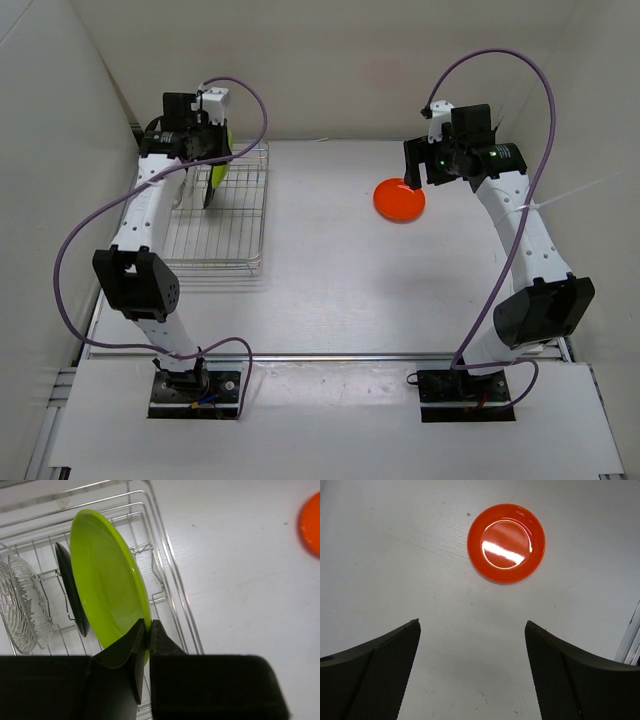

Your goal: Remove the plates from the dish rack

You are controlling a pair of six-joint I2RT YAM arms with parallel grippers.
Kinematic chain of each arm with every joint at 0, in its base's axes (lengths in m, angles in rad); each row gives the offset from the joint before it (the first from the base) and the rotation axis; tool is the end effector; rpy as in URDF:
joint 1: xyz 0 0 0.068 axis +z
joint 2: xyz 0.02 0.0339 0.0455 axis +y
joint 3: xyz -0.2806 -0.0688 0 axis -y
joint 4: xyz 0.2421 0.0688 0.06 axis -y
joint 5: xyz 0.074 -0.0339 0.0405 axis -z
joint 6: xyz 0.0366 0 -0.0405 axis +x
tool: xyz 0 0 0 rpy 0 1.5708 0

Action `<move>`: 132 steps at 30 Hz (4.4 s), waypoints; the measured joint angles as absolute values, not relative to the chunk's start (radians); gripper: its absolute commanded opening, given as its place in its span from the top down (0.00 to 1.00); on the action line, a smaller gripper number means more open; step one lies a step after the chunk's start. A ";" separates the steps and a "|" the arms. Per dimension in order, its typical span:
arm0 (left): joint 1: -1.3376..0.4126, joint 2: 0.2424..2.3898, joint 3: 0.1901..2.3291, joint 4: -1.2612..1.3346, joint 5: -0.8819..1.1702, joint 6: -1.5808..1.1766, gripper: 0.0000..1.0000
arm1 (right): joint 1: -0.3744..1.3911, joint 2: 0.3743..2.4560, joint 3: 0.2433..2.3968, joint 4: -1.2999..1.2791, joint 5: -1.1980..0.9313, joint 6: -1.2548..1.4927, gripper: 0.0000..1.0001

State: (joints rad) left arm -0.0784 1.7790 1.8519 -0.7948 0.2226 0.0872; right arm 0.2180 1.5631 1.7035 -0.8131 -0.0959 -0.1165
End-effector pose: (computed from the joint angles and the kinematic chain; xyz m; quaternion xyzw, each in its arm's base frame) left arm 0.3956 -0.0392 0.3930 0.1205 0.8987 -0.0994 0.4097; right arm 0.3268 0.0760 0.4186 -0.1703 0.8838 0.0651 0.4309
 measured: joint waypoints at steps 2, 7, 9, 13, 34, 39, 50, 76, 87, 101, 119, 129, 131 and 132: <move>-0.078 1.758 1.868 -0.816 0.260 0.089 0.88 | 0.218 1.563 1.703 -0.813 -0.090 -0.116 0.12; -0.105 1.741 1.900 -0.890 0.339 0.121 0.88 | 0.218 1.563 1.707 -0.814 -0.075 -0.116 0.12; -0.147 1.740 1.901 -0.923 0.342 0.155 0.88 | 0.216 1.565 1.721 -0.822 -0.084 -0.112 0.12; -0.327 1.727 1.886 -0.943 0.166 0.250 0.88 | 0.182 1.585 1.803 -0.853 -0.214 -0.083 0.12; -1.235 1.245 0.855 0.144 -0.669 1.577 0.88 | 0.055 1.753 2.008 -0.936 -0.990 0.001 0.12; -1.247 1.273 0.912 0.191 -0.676 1.604 0.88 | 0.143 1.747 1.966 -0.944 -0.971 -0.034 0.20; -1.250 1.346 1.053 0.096 -0.692 1.498 0.88 | 0.197 1.747 1.944 -0.947 -0.828 -0.019 0.16; -1.268 1.397 1.095 -0.045 -0.692 1.385 0.88 | 0.229 1.674 1.947 -0.944 -0.816 -0.044 0.40; -1.268 1.404 1.101 -0.015 -0.692 1.402 0.88 | 0.228 1.672 1.914 -0.949 -0.811 -0.053 0.60; -1.226 1.463 1.198 -0.118 -0.694 1.346 0.00 | 0.211 1.669 1.882 -0.890 -0.684 0.057 1.00; -0.499 1.819 2.065 -0.826 -0.699 0.766 0.00 | 0.013 2.138 1.919 -0.636 -0.254 0.179 1.00; -0.253 1.684 1.975 -0.861 -0.472 0.472 0.00 | 0.014 2.182 1.963 -0.662 -0.239 0.145 0.97; -0.223 1.677 1.960 -0.860 -0.416 0.428 0.00 | 0.012 2.191 1.970 -0.664 -0.236 0.141 0.97; -0.214 1.670 1.942 -0.856 -0.395 0.411 0.00 | 0.012 2.196 1.970 -0.665 -0.233 0.138 0.97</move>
